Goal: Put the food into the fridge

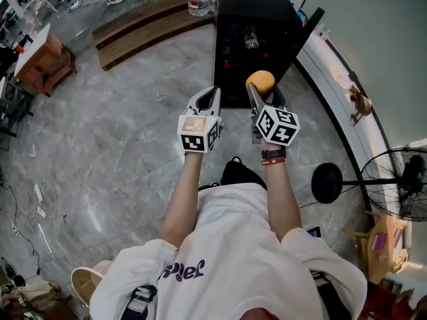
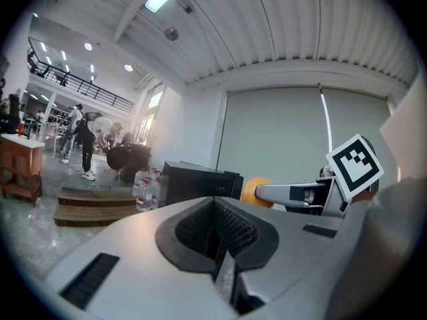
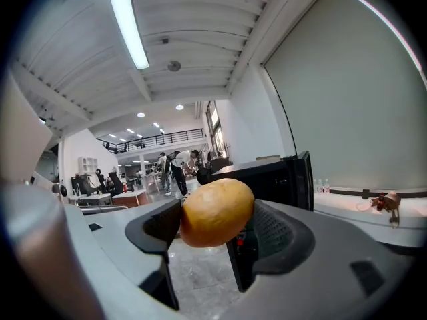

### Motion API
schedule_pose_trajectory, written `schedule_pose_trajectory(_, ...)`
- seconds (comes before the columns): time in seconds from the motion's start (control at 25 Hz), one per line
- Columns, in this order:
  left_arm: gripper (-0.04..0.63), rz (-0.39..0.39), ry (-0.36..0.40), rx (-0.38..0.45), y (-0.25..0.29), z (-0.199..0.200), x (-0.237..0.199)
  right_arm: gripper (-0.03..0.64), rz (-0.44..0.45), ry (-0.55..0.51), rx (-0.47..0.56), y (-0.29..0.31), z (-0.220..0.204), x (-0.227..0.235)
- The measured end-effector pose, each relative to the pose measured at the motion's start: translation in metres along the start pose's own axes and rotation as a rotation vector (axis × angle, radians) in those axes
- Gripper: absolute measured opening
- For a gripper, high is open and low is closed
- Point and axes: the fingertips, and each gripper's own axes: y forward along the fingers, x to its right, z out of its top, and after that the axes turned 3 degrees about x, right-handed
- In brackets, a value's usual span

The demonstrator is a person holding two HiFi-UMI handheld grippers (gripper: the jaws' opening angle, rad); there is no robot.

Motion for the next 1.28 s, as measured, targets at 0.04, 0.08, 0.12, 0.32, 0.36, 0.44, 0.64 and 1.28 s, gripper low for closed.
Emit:
schedule_pose_trajectory(0.04, 0.017, -0.002, 0.001, 0.0, 0.003, 0.0, -0.001, 0.354, 0.002, 0.003, 0.0, 0.005, 0.0, 0.0)
schedule_pose_trajectory(0.08, 0.017, -0.004, 0.003, 0.0, 0.007, 0.0, -0.003, 0.354, 0.006, 0.005, 0.001, 0.011, 0.0, 0.0)
schedule_pose_trajectory(0.12, 0.017, -0.004, 0.005, 0.001, 0.01, 0.0, -0.005, 0.354, 0.012, 0.008, 0.002, 0.016, -0.001, 0.0)
schedule_pose_trajectory(0.32, 0.017, -0.003, 0.019, 0.01, 0.035, -0.002, -0.019, 0.355, 0.043, 0.015, 0.002, 0.047, -0.011, 0.0)
schedule_pose_trajectory(0.36, 0.017, -0.002, 0.021, 0.007, 0.042, -0.005, -0.022, 0.354, 0.049, 0.017, -0.004, 0.054, -0.016, 0.002)
schedule_pose_trajectory(0.44, 0.017, -0.001, 0.019, -0.006, 0.053, -0.014, -0.026, 0.354, 0.058, 0.028, -0.021, 0.066, -0.027, 0.007)
schedule_pose_trajectory(0.64, 0.017, 0.001, 0.005, -0.006, 0.101, -0.022, -0.037, 0.354, 0.072, 0.039, -0.021, 0.111, -0.029, 0.032)
schedule_pose_trajectory(1.28, 0.017, -0.001, -0.017, -0.071, 0.215, -0.075, -0.082, 0.354, 0.062, 0.062, -0.104, 0.218, -0.079, 0.089)
